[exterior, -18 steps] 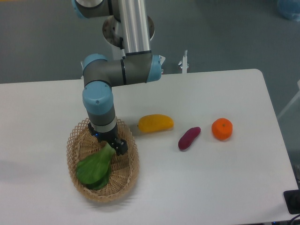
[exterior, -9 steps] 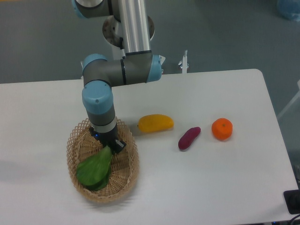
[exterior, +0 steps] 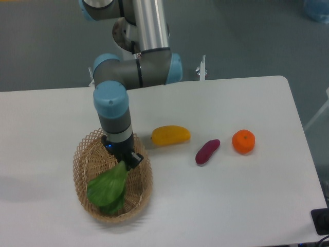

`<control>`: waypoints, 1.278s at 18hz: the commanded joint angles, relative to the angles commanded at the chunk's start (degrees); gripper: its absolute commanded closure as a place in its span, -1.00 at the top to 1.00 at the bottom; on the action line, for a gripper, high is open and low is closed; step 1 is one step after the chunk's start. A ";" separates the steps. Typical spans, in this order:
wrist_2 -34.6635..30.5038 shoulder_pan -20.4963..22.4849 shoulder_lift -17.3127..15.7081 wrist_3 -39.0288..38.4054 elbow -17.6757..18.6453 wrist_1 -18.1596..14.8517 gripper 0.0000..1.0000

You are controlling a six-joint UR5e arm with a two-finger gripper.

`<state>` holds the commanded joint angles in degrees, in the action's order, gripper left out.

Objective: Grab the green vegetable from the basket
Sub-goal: 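Close the gripper on the bok choy stem, then lift the bok choy out of the basket and carry it up toward the tangerine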

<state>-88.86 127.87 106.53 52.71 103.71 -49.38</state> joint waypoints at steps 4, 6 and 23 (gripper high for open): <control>0.70 4.04 -2.64 1.25 -3.42 -3.16 -0.59; 1.06 6.50 -3.26 2.99 -6.23 -6.50 -0.59; 9.05 29.00 -3.78 32.17 -20.92 -30.14 -0.60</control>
<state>-79.80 156.87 102.75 84.89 82.80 -79.52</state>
